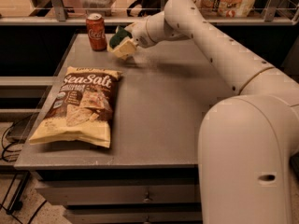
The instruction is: Move sponge near coke can
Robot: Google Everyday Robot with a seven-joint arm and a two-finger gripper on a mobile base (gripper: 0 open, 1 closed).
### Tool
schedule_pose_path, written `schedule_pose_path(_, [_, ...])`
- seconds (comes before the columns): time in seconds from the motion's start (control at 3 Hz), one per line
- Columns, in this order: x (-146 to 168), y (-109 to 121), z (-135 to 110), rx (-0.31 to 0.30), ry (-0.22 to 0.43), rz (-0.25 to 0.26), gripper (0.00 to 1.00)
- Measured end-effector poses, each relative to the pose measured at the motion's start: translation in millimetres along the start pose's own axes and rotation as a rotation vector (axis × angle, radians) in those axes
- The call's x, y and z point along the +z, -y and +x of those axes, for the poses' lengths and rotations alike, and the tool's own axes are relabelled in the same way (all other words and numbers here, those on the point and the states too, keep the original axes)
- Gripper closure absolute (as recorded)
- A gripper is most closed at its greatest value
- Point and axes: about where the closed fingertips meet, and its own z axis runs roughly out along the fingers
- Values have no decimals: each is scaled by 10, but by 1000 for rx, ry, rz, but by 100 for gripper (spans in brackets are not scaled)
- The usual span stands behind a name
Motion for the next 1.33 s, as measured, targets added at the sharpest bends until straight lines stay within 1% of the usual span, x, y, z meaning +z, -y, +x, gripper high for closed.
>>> schedule_pose_path(0.33, [235,-50,-124,0,18,-25,35])
schedule_pose_path(0.67, [352,-72,-187,4,15,-34,11])
schedule_pose_path(1.0, [306,-21,-263,4,24,-6,0])
schedule_pose_path(1.33, [81,93,-306,10,37,65,0])
